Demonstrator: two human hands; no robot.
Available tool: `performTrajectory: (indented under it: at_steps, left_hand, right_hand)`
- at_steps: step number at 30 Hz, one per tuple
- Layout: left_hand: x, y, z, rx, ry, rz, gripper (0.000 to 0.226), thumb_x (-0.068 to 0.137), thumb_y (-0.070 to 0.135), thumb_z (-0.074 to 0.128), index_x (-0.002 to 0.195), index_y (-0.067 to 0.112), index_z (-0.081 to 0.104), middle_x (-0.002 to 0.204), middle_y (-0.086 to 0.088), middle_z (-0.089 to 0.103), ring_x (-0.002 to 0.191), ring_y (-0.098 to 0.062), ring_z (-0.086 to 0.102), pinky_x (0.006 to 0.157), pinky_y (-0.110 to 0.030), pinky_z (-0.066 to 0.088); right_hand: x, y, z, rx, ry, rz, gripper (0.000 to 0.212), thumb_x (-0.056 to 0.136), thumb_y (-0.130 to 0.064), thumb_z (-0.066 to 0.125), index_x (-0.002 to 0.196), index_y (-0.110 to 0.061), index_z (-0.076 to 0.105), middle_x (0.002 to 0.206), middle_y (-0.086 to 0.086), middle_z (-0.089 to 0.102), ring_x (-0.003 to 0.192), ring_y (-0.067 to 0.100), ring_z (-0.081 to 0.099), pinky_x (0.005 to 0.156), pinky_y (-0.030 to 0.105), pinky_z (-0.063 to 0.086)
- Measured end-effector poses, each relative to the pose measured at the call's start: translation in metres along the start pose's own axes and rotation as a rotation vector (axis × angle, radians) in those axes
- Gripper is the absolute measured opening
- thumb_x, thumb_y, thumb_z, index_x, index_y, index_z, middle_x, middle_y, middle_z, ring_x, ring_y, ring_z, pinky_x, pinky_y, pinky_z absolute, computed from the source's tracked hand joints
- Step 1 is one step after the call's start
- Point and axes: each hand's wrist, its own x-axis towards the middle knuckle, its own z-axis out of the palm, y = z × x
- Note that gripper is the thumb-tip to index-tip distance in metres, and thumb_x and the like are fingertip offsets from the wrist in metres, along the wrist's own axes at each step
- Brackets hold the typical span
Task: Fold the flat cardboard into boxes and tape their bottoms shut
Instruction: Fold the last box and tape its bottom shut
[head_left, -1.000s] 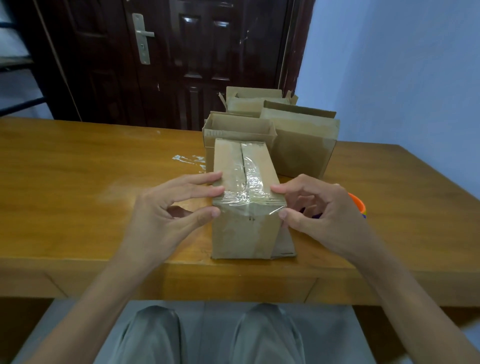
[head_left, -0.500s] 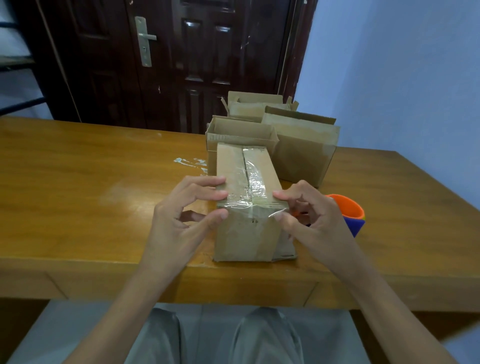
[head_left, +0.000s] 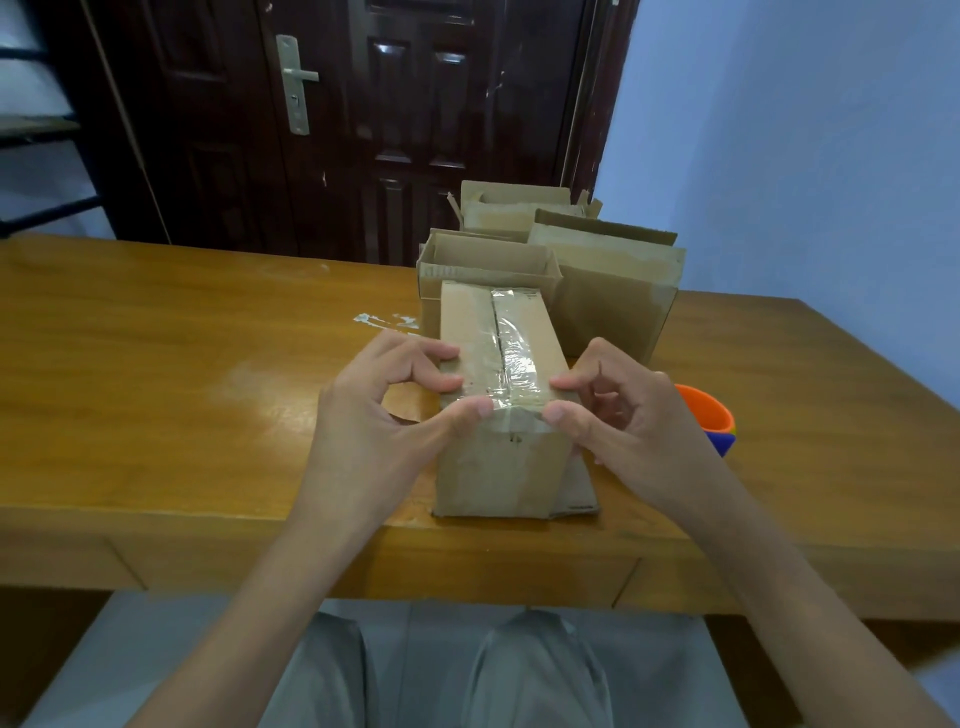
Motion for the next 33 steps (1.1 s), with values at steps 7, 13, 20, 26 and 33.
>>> performTrajectory:
  at_steps: [7,13,20,26,33]
  left_hand:
    - [0.013,-0.002,-0.001,0.079,-0.036,0.065,0.041,0.062,0.057,0.088,0.077,0.024,0.069,0.11,0.013,0.07,0.111,-0.012,0.066,0.073,-0.04,0.062]
    - [0.009,-0.005,0.003,0.159,-0.022,0.141,0.044,0.069,0.059,0.083,0.083,0.021,0.066,0.114,0.012,0.066,0.112,-0.008,0.064,0.064,-0.029,0.062]
    - [-0.006,-0.008,0.018,0.013,0.053,0.098,0.033,0.074,0.048,0.083,0.093,0.037,0.058,0.124,0.012,0.064,0.115,-0.009,0.065,0.072,-0.016,0.056]
    - [-0.013,-0.007,0.014,-0.158,0.09,0.005,0.024,0.081,0.026,0.085,0.099,0.015,0.074,0.122,0.01,0.075,0.114,-0.006,0.071,0.071,-0.017,0.059]
    - [-0.011,-0.01,0.0,-0.236,-0.036,-0.028,0.017,0.087,0.012,0.077,0.104,0.013,0.078,0.119,0.012,0.077,0.116,-0.006,0.071,0.07,-0.019,0.059]
  right_hand:
    - [0.006,0.006,-0.011,-0.337,-0.028,-0.171,0.032,0.097,-0.05,0.067,0.105,-0.019,0.067,0.075,-0.013,0.063,0.071,0.011,0.063,0.064,0.01,0.044]
    - [0.004,0.012,0.001,-0.464,0.09,-0.287,0.031,0.099,-0.047,0.065,0.1,-0.017,0.069,0.078,-0.013,0.065,0.064,0.001,0.06,0.057,0.011,0.045]
    - [-0.002,0.011,0.035,-0.349,0.345,-0.192,0.049,0.094,-0.067,0.06,0.1,-0.019,0.063,0.078,-0.011,0.066,0.065,0.004,0.061,0.054,0.02,0.051]
    - [-0.004,0.009,0.03,-0.301,0.276,-0.17,0.033,0.096,-0.053,0.065,0.099,-0.019,0.062,0.08,-0.02,0.06,0.075,0.002,0.061,0.059,0.014,0.048]
    - [-0.008,0.012,0.011,-0.293,0.109,-0.185,0.025,0.107,-0.042,0.052,0.112,-0.019,0.062,0.088,-0.023,0.062,0.083,0.002,0.067,0.064,0.011,0.048]
